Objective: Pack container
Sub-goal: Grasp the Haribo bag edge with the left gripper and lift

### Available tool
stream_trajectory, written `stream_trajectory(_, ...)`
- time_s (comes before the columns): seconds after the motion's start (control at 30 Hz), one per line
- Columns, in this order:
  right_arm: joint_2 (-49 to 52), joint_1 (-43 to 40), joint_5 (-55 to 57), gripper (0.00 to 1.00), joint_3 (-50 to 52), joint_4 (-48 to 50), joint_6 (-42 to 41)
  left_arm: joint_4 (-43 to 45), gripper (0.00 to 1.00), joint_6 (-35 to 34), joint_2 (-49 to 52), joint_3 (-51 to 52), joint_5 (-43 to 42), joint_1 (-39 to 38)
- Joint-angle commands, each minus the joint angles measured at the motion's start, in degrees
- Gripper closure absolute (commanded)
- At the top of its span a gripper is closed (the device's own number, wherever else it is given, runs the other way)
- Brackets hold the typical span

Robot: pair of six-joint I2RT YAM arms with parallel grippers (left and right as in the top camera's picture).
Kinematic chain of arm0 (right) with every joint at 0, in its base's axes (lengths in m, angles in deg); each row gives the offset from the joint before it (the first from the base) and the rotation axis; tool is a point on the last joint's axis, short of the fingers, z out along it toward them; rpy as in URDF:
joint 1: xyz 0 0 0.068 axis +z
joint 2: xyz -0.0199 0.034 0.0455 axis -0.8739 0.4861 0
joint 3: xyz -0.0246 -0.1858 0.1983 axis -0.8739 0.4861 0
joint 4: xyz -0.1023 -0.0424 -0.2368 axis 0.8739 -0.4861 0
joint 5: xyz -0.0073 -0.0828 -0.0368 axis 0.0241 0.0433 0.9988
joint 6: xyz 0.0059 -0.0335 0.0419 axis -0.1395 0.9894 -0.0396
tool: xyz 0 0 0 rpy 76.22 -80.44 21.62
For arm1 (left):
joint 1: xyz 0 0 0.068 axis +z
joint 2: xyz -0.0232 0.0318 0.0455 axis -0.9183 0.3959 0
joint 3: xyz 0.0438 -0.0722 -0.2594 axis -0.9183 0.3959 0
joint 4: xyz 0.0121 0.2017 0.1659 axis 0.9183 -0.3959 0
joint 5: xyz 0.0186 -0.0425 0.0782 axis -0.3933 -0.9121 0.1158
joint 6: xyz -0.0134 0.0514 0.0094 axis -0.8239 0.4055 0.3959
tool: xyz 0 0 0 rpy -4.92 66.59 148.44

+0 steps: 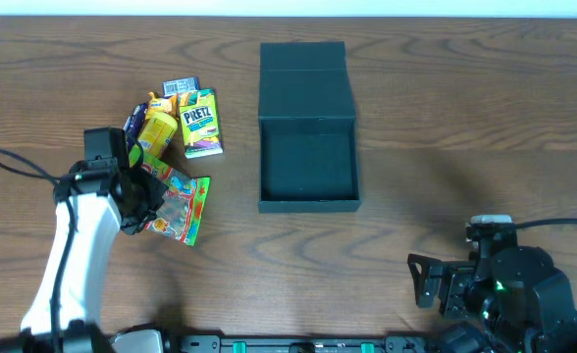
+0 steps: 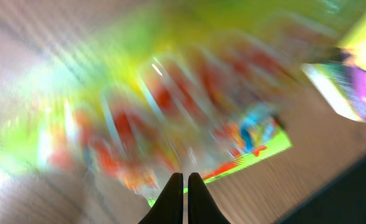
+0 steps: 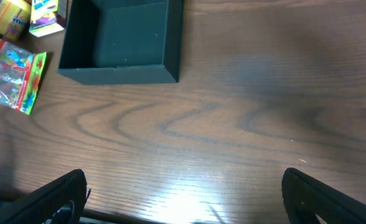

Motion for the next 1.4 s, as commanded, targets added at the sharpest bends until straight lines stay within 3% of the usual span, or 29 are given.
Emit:
stream_trajectory(0.0,0.0,-0.3,0.2,0.01,-0.5,-0.1,0.6,0.7,0.94,6.2,-3.3,-0.7,2.1,-1.9)
stream_trajectory(0.2,0.0,-0.3,0.2,0.01,-0.5,-0.1,0.6,0.9,0.94,6.7,-4.1,-2.8,4.0,-7.7)
stream_trajectory(0.3,0.0,-0.3,0.2,0.01,-0.5,-0.1,0.6,-0.7,0.91,1.7,-4.0,-2.8,8.2,-8.4)
stream_trajectory(0.37,0.0,-0.3,0.2,0.01,-0.5,-0.1,0.6,-1.6,0.52,0.4,-3.8,-2.5,9.6,-7.9)
stream_trajectory(0.43,0.0,-0.3,0.2,0.01,-0.5,-0.1,0.6,-1.7,0.24,-0.2,-2.4,-2.4,9.2,-6.4)
stream_trajectory(0.67,0.0,-0.3,0.2,0.01,-0.5,-0.1,0.6,-0.2,0.05,-7.1,5.3,-2.4,8.2,-5.4)
stream_trajectory(1.0,0.0,-0.3,0.2,0.01,-0.5,-0.1,0.6,6.5,0.05,-15.8,15.5,-2.4,4.8,-3.5)
stream_trajectory(1.37,0.0,-0.3,0.2,0.01,-0.5,-0.1,0.6,9.6,0.05,-13.4,23.9,-2.4,-3.5,1.2)
